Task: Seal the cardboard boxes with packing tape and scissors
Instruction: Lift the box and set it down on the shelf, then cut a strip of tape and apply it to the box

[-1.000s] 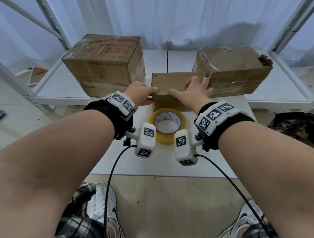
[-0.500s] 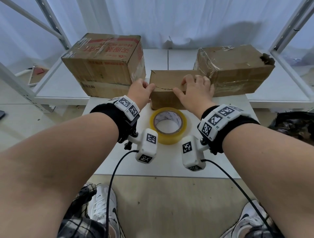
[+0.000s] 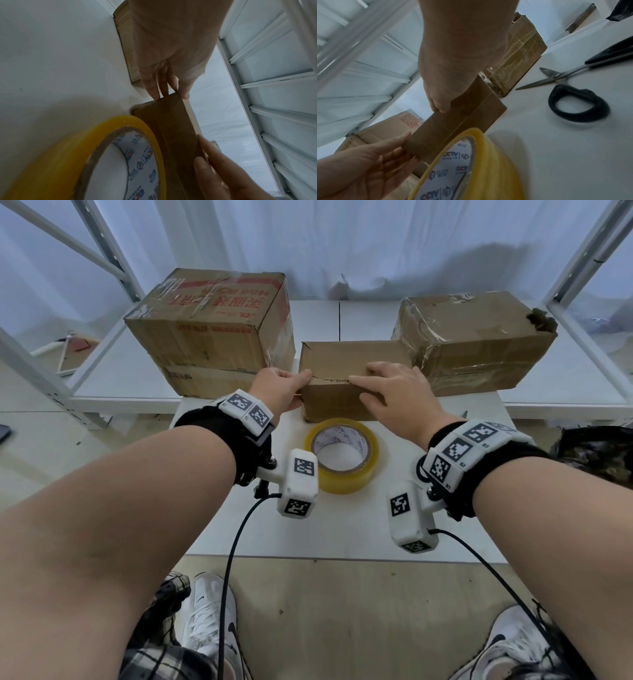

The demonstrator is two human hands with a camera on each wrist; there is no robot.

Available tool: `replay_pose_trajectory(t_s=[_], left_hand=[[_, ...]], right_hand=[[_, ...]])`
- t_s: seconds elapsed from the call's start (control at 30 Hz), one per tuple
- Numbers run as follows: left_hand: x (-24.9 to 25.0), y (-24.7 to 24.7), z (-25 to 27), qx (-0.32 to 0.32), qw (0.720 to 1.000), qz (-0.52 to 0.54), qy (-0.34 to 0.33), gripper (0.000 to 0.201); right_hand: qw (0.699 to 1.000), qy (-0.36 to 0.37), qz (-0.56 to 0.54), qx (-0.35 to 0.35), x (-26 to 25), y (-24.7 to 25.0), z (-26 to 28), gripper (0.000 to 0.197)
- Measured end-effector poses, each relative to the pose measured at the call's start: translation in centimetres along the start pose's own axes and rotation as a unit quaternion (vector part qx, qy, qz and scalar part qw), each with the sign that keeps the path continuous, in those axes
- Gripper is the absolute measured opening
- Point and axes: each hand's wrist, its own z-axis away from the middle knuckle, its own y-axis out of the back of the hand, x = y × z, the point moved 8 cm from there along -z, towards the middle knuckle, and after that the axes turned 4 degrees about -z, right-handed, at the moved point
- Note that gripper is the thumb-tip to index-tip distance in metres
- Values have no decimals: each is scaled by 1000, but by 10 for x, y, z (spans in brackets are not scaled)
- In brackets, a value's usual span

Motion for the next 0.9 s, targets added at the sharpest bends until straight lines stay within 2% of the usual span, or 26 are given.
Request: replay_pose_trajectory(t_s=[0.17,0.3,0.37,0.43,0.5,0.57,0.6,0.67,0.7,0.73,0.77,0.8,0.83,0.87,0.9], left_hand=[[1,0,-3,35,999,2,2,23],[3,2,-4,26,1000,8,15,33],[9,3,2,9,1000,-9,14,36],[24,6,12,11,990,-126,-55,35],[44,5,33,19,951,-253,-176,32],[51,-11,58,-45,898,-351,-262,30],[46,-25,72,-104,858,-413,-286,33],[24,-50,91,-201,741,-563,-307,47],[13,-58,97,-229,679,-627,-305,53],[3,-62,101,-240,631,-674,-301,54],[-1,-64,103,-241,602,-700,-299,50],[-1,-66,106,-242,594,-706,-301,42],[4,-66,109,-245,603,-696,-301,35],[13,-66,112,-255,629,-671,-298,32],[23,-64,115,-272,670,-629,-285,31]], right_hand=[[999,-10,20,-25,1,-7,2,50],[998,-1,36,-55,2,-5,5,62],[1000,13,23,-11,-1,5,7,63],[998,27,6,55,-7,19,12,54],[996,24,-32,78,-10,24,21,44],[995,2,-76,59,-9,18,28,40],[995,-17,-92,36,-8,11,34,40],[990,-70,-120,-17,-4,-1,45,43],[985,-100,-138,-42,-1,-6,51,45],[977,-132,-153,-64,1,-10,58,47],[970,-159,-166,-84,2,-11,63,49],[962,-183,-174,-103,2,-12,67,50],[956,-201,-180,-116,2,-9,69,50],[950,-216,-192,-119,1,-4,71,48],[941,-229,-221,-113,0,2,72,48]])
